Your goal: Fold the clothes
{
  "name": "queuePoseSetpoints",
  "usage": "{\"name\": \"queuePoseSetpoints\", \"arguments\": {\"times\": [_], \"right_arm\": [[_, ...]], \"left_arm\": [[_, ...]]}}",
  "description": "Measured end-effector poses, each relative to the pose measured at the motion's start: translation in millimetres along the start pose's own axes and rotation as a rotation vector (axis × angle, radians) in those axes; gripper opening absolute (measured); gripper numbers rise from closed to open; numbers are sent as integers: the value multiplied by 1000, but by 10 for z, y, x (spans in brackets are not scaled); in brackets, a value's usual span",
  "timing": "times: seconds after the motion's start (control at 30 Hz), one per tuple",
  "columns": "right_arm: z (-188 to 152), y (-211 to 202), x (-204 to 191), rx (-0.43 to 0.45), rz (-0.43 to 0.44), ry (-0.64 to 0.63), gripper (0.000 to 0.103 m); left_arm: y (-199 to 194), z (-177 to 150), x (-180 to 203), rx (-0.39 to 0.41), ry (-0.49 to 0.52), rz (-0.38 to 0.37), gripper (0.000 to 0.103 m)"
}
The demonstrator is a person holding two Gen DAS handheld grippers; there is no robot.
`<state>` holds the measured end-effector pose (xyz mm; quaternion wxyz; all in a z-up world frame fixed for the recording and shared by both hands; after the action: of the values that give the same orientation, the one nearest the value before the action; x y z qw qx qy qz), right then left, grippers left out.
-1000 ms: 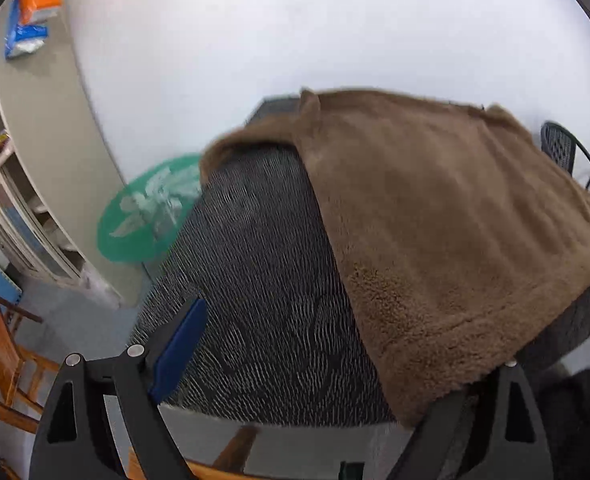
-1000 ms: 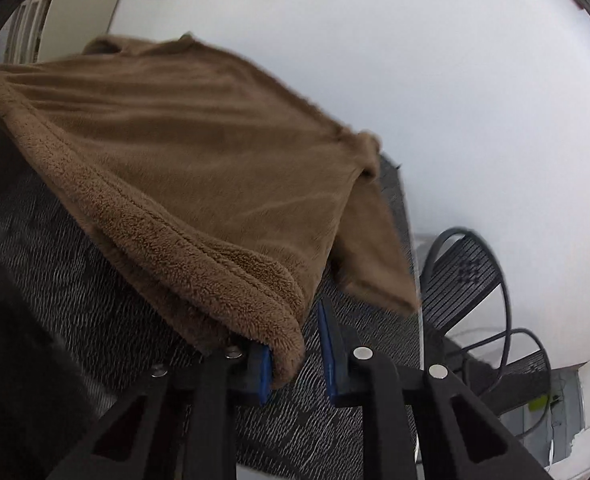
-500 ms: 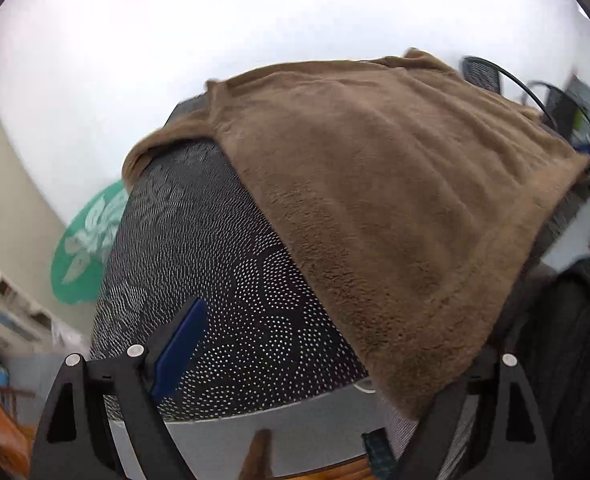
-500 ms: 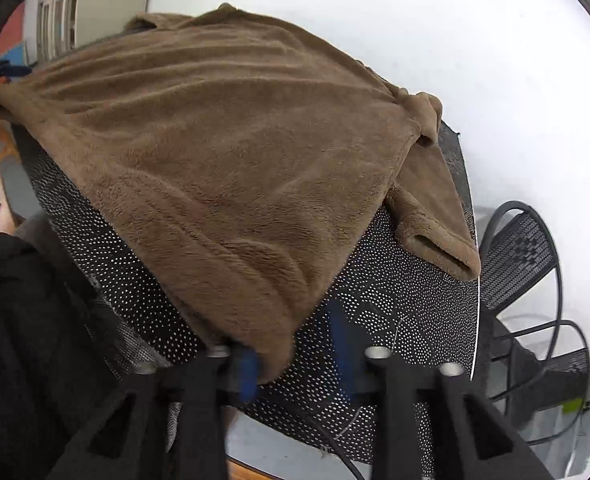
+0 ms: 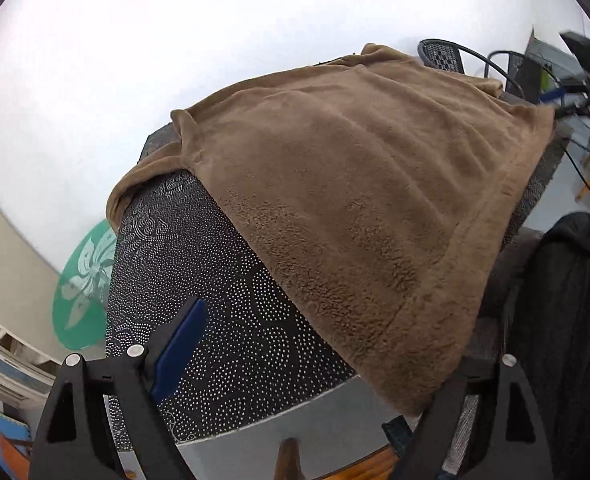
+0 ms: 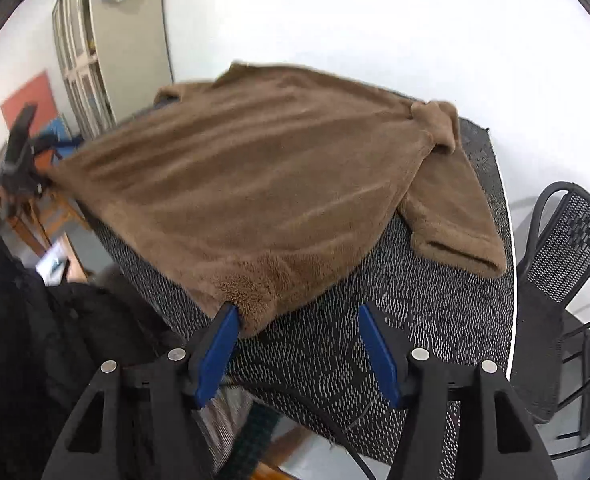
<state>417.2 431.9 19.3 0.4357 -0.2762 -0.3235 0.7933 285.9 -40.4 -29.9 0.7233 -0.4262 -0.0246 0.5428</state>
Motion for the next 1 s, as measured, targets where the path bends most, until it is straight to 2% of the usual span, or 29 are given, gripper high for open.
{"name": "queuePoseSetpoints", "arguments": {"times": [0.1,0.17,0.23,0.33,0.4,0.53,0.63,0.7,0.8,0.9,1.0], "right_arm": [[159,-23,40,75,-2,21,63],[265,-2,64,114,6,48,63],[369,42,96,149,24,67,63],[544,183,117,165,46,74,63],[639,313,92,145,52,59,63],[667,597,-101,50,64,-28,63],[590,749,-157,-25,61,-69,63],[521,838,-163,-81,53,-82,63],[348,910,-100,-186,52,-66,63],[216,807,5,-241,117,-7,64],[109,685,59,-272,138,2,64]], "left_arm": [[-53,-58,38,-18,53,5,89],[-129,-94,22,-15,52,2,89],[-225,-110,-38,2,14,-15,90],[-357,-71,-227,41,-103,-51,90],[-455,28,-387,81,-201,-75,90],[-611,331,-621,211,-361,-148,94],[-530,591,-585,248,-405,-191,100],[-369,777,-431,244,-395,-227,100],[2,976,-104,175,-341,-275,100],[436,997,163,25,-303,-290,100],[705,830,256,-116,-308,-290,100]]}}
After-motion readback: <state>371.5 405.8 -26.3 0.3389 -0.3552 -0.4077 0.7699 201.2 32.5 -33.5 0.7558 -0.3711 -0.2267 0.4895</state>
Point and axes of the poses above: each gripper's, at about its wrist camera, not at the fingertips, and y roughly the way its jaws point, x to its right, z to its top, the point moved 5 cm from there along y, roughly the way its jaws point, and after that the axes turned 15 degrees about z, right-handed, at the moved point
